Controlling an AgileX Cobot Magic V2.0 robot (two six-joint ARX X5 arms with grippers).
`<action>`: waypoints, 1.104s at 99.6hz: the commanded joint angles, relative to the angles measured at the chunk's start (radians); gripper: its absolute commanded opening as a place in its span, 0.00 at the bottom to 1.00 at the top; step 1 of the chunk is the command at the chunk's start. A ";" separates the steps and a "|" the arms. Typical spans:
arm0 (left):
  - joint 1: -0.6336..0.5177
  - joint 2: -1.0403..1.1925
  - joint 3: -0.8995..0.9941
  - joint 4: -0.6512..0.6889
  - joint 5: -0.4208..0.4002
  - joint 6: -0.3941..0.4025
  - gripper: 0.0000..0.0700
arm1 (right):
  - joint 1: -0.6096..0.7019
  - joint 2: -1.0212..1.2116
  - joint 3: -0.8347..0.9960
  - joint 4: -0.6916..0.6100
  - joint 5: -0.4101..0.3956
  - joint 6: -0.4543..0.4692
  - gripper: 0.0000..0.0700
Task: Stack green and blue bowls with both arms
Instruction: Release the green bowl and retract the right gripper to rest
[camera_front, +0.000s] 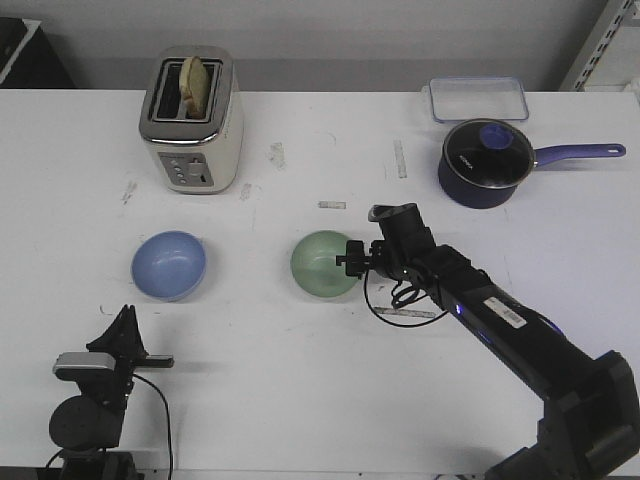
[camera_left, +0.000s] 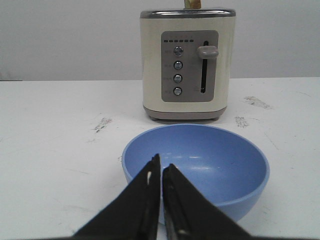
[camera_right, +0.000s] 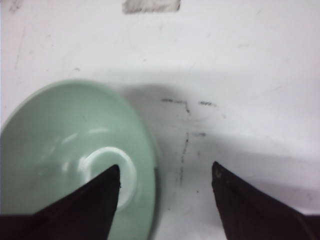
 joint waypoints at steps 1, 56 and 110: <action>0.000 -0.002 -0.021 0.013 0.002 0.013 0.00 | 0.006 -0.024 0.016 0.007 0.005 -0.110 0.60; 0.000 -0.002 -0.021 0.013 0.002 0.013 0.00 | -0.133 -0.360 -0.243 0.263 0.208 -0.475 0.10; 0.000 -0.002 -0.021 0.013 0.002 0.013 0.00 | -0.418 -0.982 -0.756 0.379 0.211 -0.288 0.00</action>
